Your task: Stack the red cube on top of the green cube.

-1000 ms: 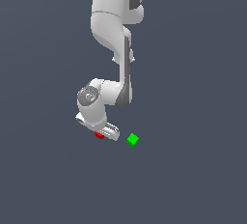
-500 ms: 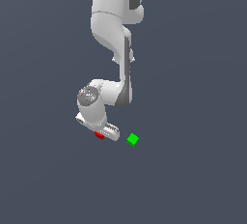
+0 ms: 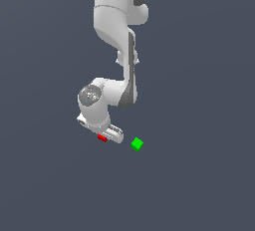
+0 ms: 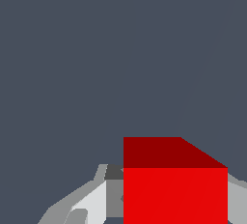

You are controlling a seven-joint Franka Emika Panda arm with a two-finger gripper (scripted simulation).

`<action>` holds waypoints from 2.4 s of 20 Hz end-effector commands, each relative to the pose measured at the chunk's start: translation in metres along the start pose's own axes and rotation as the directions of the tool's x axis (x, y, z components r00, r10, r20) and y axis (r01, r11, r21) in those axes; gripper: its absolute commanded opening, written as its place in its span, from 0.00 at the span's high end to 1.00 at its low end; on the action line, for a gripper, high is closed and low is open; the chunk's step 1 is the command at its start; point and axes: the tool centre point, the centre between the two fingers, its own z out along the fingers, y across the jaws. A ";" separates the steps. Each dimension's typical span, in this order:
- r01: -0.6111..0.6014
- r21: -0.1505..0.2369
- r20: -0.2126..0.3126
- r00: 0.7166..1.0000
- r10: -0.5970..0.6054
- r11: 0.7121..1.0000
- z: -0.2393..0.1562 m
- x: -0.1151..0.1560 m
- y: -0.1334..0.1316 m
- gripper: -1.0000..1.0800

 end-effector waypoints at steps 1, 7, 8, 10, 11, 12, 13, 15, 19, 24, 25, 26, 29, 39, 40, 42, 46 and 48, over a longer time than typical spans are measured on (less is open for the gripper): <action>0.000 0.001 -0.002 1.000 0.000 1.000 -0.014 0.000 0.000 1.00; -0.001 0.001 -0.002 1.000 0.001 1.000 -0.057 0.000 0.000 1.00; -0.001 0.001 -0.002 1.000 0.001 1.000 -0.062 0.000 0.000 1.00; -0.001 0.001 -0.002 1.000 0.001 1.000 -0.072 0.000 0.000 1.00; -0.001 0.001 -0.002 1.000 0.001 1.000 -0.075 0.000 0.000 1.00; -0.001 0.001 -0.002 1.000 0.001 1.000 -0.078 0.000 0.000 1.00; -0.001 0.001 -0.002 1.000 0.001 1.000 -0.080 0.001 0.000 1.00; -0.001 0.000 -0.003 1.000 0.001 1.000 -0.083 0.001 0.000 1.00; 0.000 0.001 -0.004 1.000 0.000 1.000 -0.081 0.001 -0.002 1.00; 0.000 0.001 -0.004 1.000 0.000 1.000 -0.074 -0.004 -0.020 1.00; 0.000 0.001 -0.004 1.000 0.000 1.000 -0.072 -0.006 -0.027 1.00; -0.001 0.001 -0.003 1.000 0.001 1.000 -0.069 -0.008 -0.034 1.00; -0.001 0.001 -0.003 1.000 0.001 1.000 -0.060 -0.014 -0.060 1.00; -0.001 0.001 -0.003 1.000 0.001 1.000 -0.030 -0.033 -0.142 1.00; -0.001 0.001 -0.003 1.000 0.001 1.000 -0.029 -0.033 -0.146 1.00; -0.001 0.001 -0.003 1.000 0.001 1.000 -0.027 -0.034 -0.151 1.00; -0.001 0.001 -0.003 1.000 0.001 1.000 -0.026 -0.035 -0.154 0.04; -0.001 0.001 -0.003 1.000 0.001 1.000 -0.026 -0.035 -0.154 0.04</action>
